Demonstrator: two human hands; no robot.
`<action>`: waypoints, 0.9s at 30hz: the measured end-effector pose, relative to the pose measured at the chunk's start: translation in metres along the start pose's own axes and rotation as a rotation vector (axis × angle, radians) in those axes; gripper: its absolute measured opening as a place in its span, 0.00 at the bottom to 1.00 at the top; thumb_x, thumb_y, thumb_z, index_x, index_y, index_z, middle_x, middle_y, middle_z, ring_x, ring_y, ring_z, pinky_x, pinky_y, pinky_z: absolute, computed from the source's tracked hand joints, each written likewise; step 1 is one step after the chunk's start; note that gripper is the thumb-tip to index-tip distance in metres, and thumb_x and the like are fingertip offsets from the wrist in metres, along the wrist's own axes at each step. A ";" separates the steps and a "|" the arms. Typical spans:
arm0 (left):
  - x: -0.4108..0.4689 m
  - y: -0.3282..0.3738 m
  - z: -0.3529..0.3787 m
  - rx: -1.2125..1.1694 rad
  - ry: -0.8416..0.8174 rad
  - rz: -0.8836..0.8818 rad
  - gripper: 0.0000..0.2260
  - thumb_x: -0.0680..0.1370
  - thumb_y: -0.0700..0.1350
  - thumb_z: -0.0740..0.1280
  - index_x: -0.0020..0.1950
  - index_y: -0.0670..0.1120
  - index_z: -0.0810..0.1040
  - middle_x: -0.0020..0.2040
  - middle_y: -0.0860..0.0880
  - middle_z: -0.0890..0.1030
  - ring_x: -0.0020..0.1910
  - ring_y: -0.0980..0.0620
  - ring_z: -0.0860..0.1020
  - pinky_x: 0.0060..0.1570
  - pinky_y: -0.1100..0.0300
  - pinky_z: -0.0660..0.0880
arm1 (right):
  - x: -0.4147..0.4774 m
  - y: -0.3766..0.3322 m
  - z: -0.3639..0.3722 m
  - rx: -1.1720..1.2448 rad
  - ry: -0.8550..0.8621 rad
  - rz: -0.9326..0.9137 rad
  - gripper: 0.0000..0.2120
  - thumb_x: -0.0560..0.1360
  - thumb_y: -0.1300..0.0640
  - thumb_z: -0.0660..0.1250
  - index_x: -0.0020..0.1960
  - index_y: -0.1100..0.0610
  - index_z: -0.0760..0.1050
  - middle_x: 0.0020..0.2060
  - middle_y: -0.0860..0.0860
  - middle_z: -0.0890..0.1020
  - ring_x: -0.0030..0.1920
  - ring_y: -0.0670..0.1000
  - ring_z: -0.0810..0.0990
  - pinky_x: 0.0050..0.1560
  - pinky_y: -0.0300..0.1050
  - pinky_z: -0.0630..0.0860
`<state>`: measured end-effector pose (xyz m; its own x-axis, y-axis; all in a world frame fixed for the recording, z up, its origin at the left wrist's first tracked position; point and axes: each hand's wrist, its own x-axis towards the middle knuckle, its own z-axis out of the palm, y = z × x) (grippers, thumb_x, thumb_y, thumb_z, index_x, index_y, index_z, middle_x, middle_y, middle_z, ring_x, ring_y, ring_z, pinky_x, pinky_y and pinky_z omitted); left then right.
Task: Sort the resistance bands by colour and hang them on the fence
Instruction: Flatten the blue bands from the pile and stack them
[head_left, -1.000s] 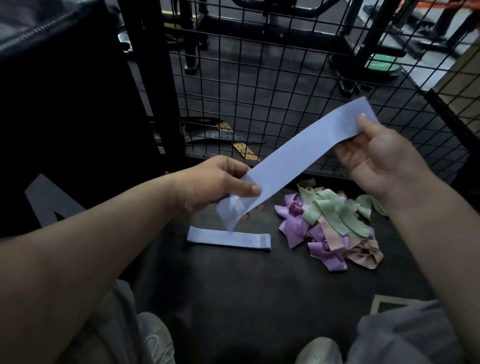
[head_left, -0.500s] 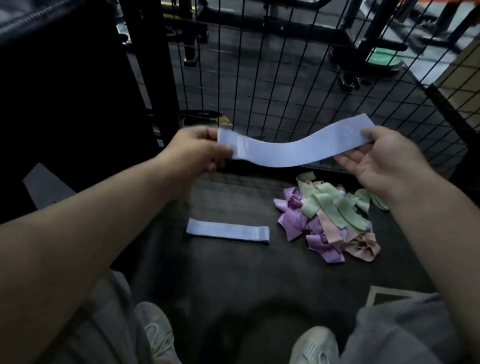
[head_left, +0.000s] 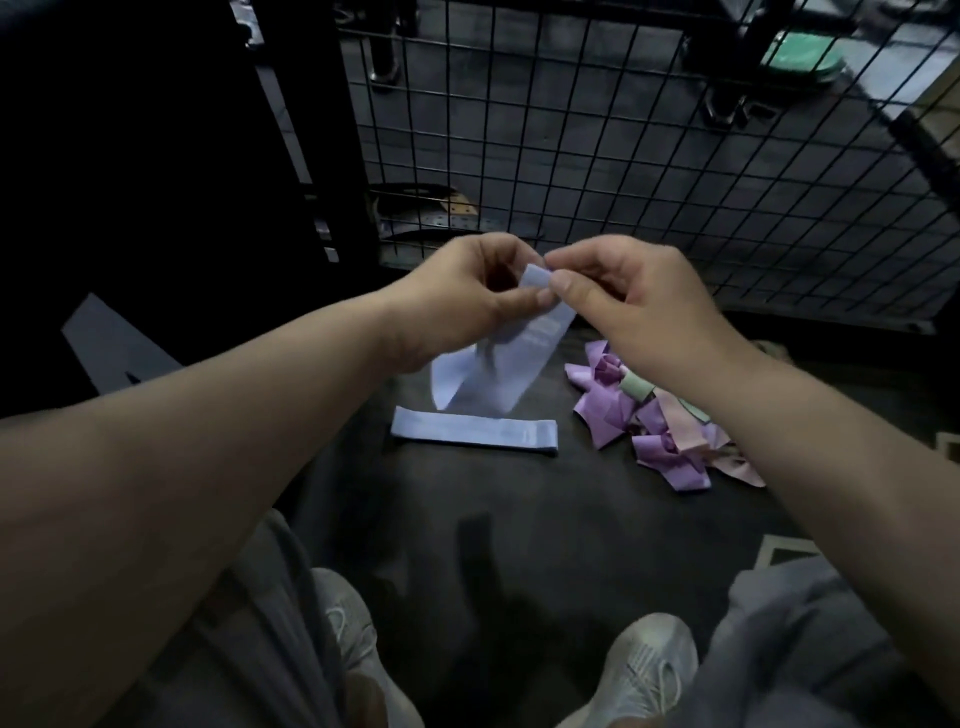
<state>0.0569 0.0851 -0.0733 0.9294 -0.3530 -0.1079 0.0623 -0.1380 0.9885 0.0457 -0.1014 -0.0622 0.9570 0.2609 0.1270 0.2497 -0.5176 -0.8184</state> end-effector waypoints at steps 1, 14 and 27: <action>0.000 -0.001 0.001 -0.009 0.008 -0.011 0.08 0.76 0.39 0.72 0.52 0.39 0.75 0.36 0.45 0.76 0.35 0.49 0.74 0.35 0.57 0.73 | 0.002 0.001 0.002 -0.005 0.017 0.012 0.06 0.78 0.55 0.70 0.55 0.49 0.81 0.46 0.45 0.85 0.51 0.45 0.83 0.58 0.52 0.80; -0.007 -0.013 0.008 -0.107 -0.222 -0.161 0.13 0.73 0.42 0.74 0.55 0.40 0.80 0.47 0.46 0.85 0.45 0.50 0.82 0.48 0.54 0.78 | 0.009 -0.009 -0.017 0.161 0.125 0.200 0.05 0.83 0.58 0.62 0.51 0.59 0.74 0.39 0.58 0.80 0.29 0.51 0.79 0.29 0.44 0.77; -0.022 -0.055 -0.025 0.241 -0.001 -0.509 0.08 0.74 0.43 0.76 0.46 0.41 0.81 0.38 0.41 0.83 0.34 0.47 0.83 0.37 0.53 0.80 | 0.006 0.066 -0.044 0.346 0.486 0.583 0.10 0.83 0.62 0.58 0.44 0.60 0.74 0.39 0.57 0.78 0.30 0.50 0.76 0.25 0.37 0.75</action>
<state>0.0418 0.1232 -0.1224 0.8038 -0.1871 -0.5647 0.4176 -0.4988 0.7595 0.0742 -0.1699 -0.0908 0.8958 -0.3929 -0.2076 -0.2892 -0.1607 -0.9437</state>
